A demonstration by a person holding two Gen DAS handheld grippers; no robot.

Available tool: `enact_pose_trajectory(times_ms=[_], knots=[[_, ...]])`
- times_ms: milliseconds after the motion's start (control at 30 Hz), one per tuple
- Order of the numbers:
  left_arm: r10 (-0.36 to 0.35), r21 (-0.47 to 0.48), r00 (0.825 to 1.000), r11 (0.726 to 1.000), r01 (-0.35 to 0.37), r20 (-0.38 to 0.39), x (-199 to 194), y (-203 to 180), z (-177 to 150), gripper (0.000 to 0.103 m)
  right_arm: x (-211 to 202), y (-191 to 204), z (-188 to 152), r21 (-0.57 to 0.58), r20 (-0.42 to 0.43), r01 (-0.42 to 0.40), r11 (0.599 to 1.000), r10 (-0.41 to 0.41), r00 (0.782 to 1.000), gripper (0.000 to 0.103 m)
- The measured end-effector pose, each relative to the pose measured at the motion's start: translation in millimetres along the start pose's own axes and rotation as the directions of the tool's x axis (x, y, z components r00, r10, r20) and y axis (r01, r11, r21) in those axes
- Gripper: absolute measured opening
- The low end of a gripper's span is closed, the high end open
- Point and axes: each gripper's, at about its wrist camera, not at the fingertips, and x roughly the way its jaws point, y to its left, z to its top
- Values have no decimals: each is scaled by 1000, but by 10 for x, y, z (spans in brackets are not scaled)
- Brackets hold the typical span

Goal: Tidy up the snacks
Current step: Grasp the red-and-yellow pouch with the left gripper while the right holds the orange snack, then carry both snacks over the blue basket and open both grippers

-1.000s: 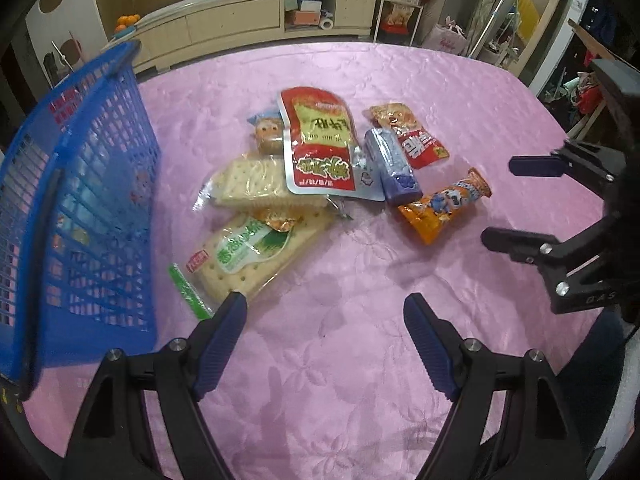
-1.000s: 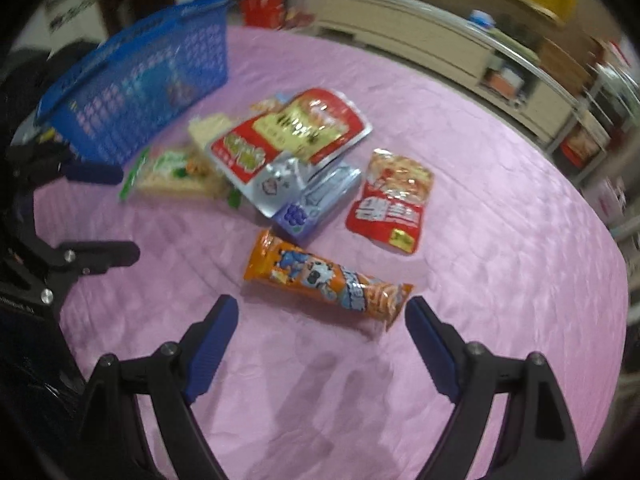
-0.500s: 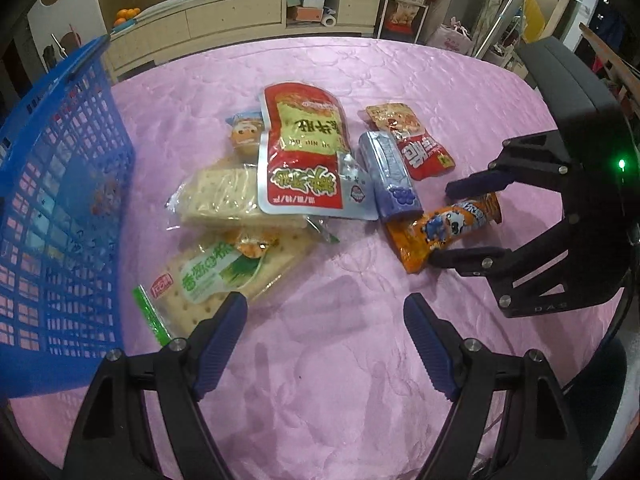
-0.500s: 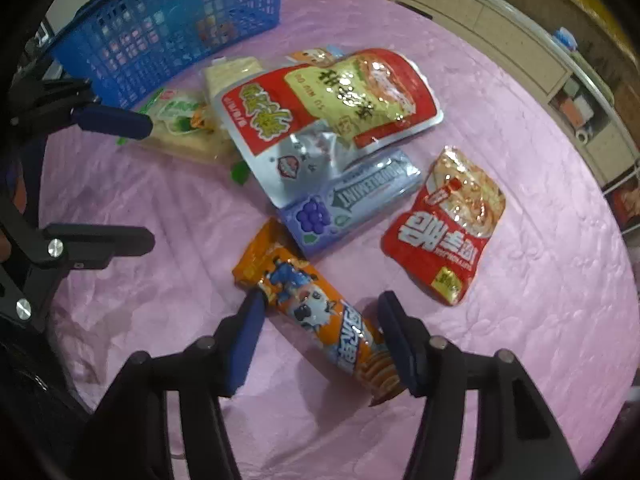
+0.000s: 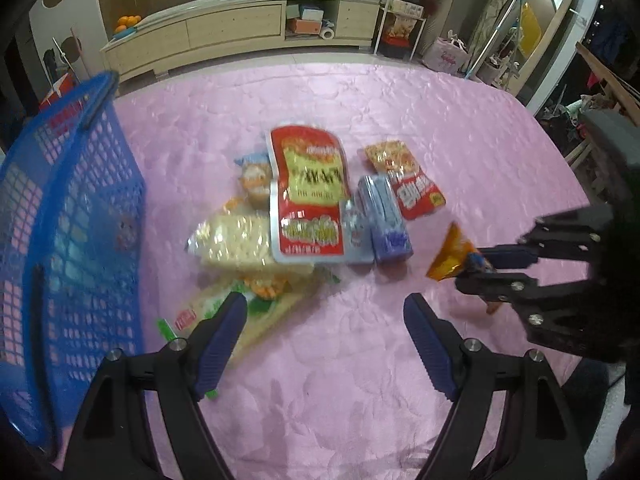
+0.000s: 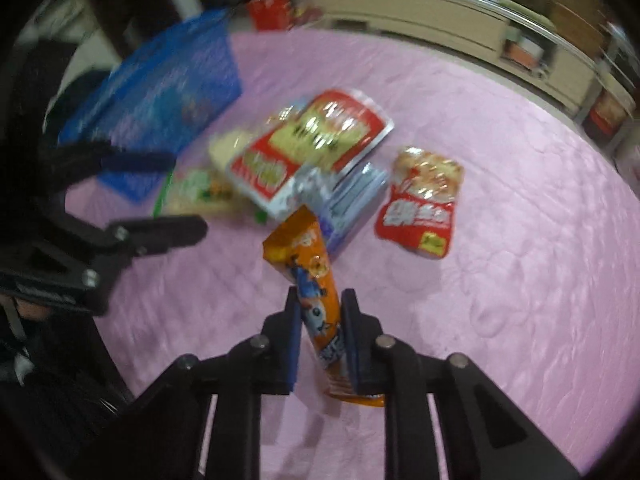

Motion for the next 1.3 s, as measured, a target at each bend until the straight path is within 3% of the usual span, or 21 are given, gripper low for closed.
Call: enact_pose_trajectory(times_ms=[300,400,533,633,867,900,1000,1067,1233,1300], knots=[[61,25,997,998,-60,-38,258,-8,402,79,-79,-316,99,249,102,29,968,-56,993,23],[82,36,996,996,-80,-38,361,-29,505,79,20,-416,74,306,107,3,952,-38,994,23],[104,74,992,992,-99,-64,557,-82,646,79,91,-489,73,353,106,-9,936,-30,994,23],[164,103,983,983,-155,-83,760,-109,722,79,108,-546,51,381,109,-16,925,-28,994,23],[263,193,963,949,-248,-58,957,-319,822,79,102,-604,64,415,106,-1,910,-47,993,23],[271,202,961,946,-255,-54,994,-363,836,78,114,-615,65,424,101,1,905,-48,994,23],[300,252,954,925,-284,-26,1021,-484,821,61,97,-539,45,434,99,0,901,-48,994,23],[273,248,962,934,-258,-27,967,-501,809,49,73,-518,39,432,102,4,902,-54,993,23],[217,236,976,950,-205,-28,803,-500,689,42,-13,-457,30,429,106,8,903,-59,993,23],[167,195,985,968,-158,-30,692,-450,634,40,-59,-420,32,424,106,16,905,-67,992,23]])
